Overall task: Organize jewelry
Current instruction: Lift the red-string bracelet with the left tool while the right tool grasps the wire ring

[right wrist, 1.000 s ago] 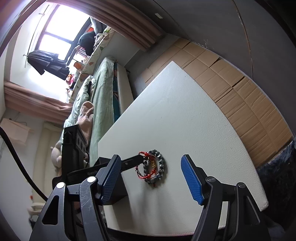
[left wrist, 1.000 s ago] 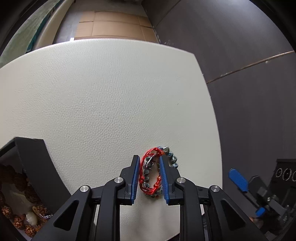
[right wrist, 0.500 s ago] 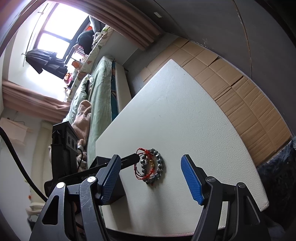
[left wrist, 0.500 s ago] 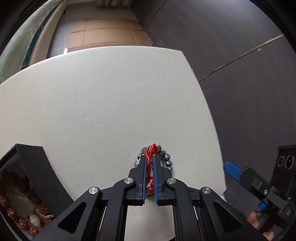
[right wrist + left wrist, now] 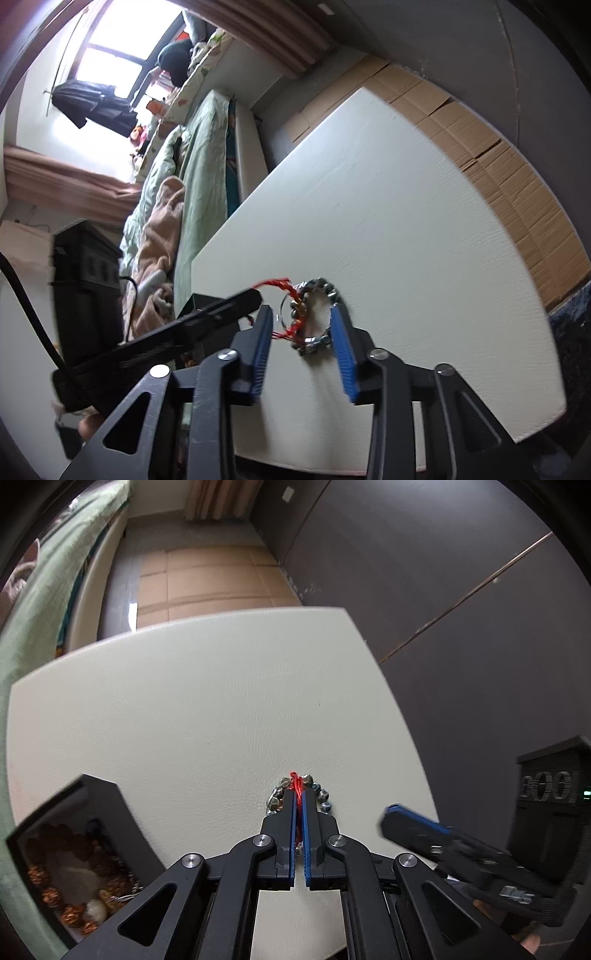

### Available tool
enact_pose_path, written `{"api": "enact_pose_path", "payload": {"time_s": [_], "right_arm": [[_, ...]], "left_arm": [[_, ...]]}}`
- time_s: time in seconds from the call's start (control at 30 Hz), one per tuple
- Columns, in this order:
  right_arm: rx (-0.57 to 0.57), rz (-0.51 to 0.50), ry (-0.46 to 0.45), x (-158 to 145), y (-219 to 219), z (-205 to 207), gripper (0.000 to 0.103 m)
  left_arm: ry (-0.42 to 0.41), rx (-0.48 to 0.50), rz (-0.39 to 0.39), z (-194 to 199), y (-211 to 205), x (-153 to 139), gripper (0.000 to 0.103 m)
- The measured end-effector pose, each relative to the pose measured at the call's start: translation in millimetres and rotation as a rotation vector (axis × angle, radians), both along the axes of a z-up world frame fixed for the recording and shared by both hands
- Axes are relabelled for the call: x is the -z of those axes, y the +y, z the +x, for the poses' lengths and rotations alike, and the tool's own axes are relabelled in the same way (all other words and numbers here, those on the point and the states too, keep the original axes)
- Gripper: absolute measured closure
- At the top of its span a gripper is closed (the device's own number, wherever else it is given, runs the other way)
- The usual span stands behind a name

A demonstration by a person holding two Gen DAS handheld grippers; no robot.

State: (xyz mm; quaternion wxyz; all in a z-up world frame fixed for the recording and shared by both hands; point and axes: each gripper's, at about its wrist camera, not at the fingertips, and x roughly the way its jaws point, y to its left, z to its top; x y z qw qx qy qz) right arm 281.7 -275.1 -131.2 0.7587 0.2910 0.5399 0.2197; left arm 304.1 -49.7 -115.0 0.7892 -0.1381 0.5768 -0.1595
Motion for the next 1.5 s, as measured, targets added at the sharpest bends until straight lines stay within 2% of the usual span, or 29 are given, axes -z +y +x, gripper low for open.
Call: {"api": "enact_pose_path", "payload": {"time_s": [0.23, 0.53, 0.9, 1.1, 1.17, 1.2, 1.3, 1.5], "right_arm": [[-0.040, -0.024, 0.015, 7.2, 21.0, 2.9, 0.073], [-0.096, -0.044, 0.030, 15.5, 54.1, 9.9, 0.073], [-0.133, -0.149, 0.034, 30.0, 85.2, 17.0, 0.073], [-0.152, -0.215, 0.016, 30.5, 95.3, 17.7, 0.079], [-0.159, -0.255, 0.023, 33.7, 99.6, 18.4, 0.092], [-0.160, -0.263, 0.028, 35.3, 99.8, 18.5, 0.095], [-0.148, -0.271, 0.006, 29.9, 97.4, 17.0, 0.096], [-0.131, -0.204, -0.074, 1.9, 90.4, 6.4, 0.098]], "left_arm": [[-0.052, -0.036, -0.002, -4.8, 19.1, -20.3, 0.101], [-0.062, -0.109, -0.022, -9.9, 53.8, -27.4, 0.101], [-0.088, -0.150, -0.040, -23.6, 84.1, -40.4, 0.101], [-0.096, -0.167, -0.042, -32.2, 98.9, -44.3, 0.101], [-0.098, -0.176, -0.044, -34.5, 103.7, -45.2, 0.101], [-0.100, -0.181, -0.044, -35.8, 106.6, -46.2, 0.101], [-0.107, -0.188, -0.046, -40.4, 113.5, -50.4, 0.101], [-0.125, -0.195, -0.037, -49.0, 122.3, -58.6, 0.101]]}}
